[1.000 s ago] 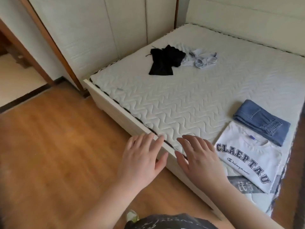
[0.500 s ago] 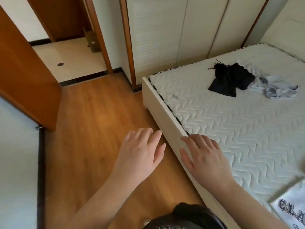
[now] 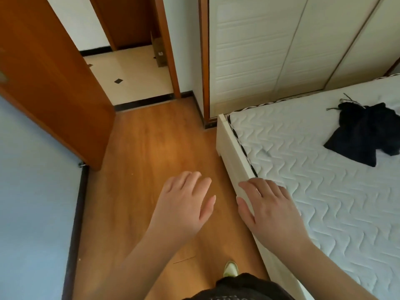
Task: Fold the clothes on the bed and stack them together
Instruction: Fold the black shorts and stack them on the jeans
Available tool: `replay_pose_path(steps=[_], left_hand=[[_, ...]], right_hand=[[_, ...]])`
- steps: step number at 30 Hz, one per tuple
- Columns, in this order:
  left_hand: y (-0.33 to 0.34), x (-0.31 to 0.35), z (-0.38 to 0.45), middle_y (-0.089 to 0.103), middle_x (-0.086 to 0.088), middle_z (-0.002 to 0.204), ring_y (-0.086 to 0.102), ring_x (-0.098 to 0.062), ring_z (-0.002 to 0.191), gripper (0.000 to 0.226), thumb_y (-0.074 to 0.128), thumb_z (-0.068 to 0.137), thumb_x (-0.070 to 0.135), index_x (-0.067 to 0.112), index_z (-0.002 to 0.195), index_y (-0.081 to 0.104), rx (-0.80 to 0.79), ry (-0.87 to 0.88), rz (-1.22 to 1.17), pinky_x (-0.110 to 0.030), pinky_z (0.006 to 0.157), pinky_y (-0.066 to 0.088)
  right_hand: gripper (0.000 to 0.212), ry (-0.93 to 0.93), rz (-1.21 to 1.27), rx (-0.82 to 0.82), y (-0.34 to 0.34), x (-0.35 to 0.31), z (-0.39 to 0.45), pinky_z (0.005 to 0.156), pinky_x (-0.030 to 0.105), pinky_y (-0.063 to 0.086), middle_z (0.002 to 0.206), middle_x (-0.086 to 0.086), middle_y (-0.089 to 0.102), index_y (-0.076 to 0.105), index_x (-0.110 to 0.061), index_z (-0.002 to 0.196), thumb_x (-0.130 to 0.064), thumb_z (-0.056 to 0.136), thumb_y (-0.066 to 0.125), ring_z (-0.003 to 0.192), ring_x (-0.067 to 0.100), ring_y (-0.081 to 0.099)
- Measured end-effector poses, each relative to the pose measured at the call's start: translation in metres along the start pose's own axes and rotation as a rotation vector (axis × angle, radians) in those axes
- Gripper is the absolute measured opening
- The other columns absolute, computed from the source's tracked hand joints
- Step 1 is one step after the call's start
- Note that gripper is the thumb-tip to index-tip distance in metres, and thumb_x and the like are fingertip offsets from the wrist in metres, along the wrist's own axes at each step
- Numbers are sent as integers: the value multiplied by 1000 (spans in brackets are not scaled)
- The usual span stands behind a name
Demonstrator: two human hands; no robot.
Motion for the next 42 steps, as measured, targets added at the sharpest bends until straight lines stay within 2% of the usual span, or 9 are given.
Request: replay_pose_path(steps=[10, 18, 25, 30, 36, 39, 42], left_hand=[[26, -106, 73, 64, 0, 122, 60, -19, 116, 46, 36, 99, 49, 21, 124, 63, 9, -181, -33, -42, 96, 49], [52, -227, 154, 59, -1, 128, 54, -21, 121, 47, 43, 98, 51, 20, 129, 59, 28, -100, -10, -41, 98, 45], [68, -305, 228, 60, -2, 128, 54, -22, 122, 46, 37, 100, 48, 21, 130, 58, -30, -31, -12, -42, 100, 46], [83, -338, 297, 60, -2, 130, 53, -21, 125, 46, 37, 101, 49, 21, 131, 58, -51, 7, -46, -42, 102, 45], [119, -353, 407, 59, -2, 133, 52, -22, 128, 48, 37, 100, 49, 21, 133, 58, -44, 73, -59, -44, 104, 45], [133, -352, 472, 60, -1, 136, 52, -21, 130, 51, 38, 99, 48, 20, 137, 55, -36, 104, -64, -43, 106, 43], [139, -350, 529, 61, 0, 134, 54, -20, 129, 51, 36, 98, 49, 21, 135, 57, -35, 137, -45, -40, 105, 41]], right_hand=[[34, -159, 54, -63, 68, -18, 146, 82, 40, 52, 106, 0, 64, 65, -18, 108, -38, 98, 40, 96, 22, 63], [35, -238, 38, -156, 142, -80, 265, 90, 40, 50, 115, 2, 63, 64, -18, 115, -38, 99, 41, 105, 22, 60], [40, -148, -15, -224, 177, -99, 359, 94, 39, 50, 118, 0, 64, 64, -21, 118, -42, 100, 34, 109, 20, 60], [35, -84, -18, -202, 199, -78, 414, 91, 40, 51, 116, 0, 64, 63, -20, 114, -40, 98, 38, 108, 22, 60], [37, 25, -53, -168, 237, -16, 490, 94, 39, 47, 122, 0, 60, 61, -21, 116, -41, 97, 37, 114, 22, 56], [31, 90, -62, -171, 250, 21, 534, 100, 40, 46, 125, -1, 60, 61, -24, 118, -41, 97, 46, 118, 21, 56], [29, 129, -50, -134, 250, 59, 579, 97, 40, 49, 121, -2, 63, 62, -26, 114, -43, 93, 52, 113, 22, 60]])
Point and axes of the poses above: each hand's wrist, its own z-axis towards the middle knuckle, its own y-axis out of the palm, x = y × z, the point moved 7 cm from there along z, towards the middle knuckle
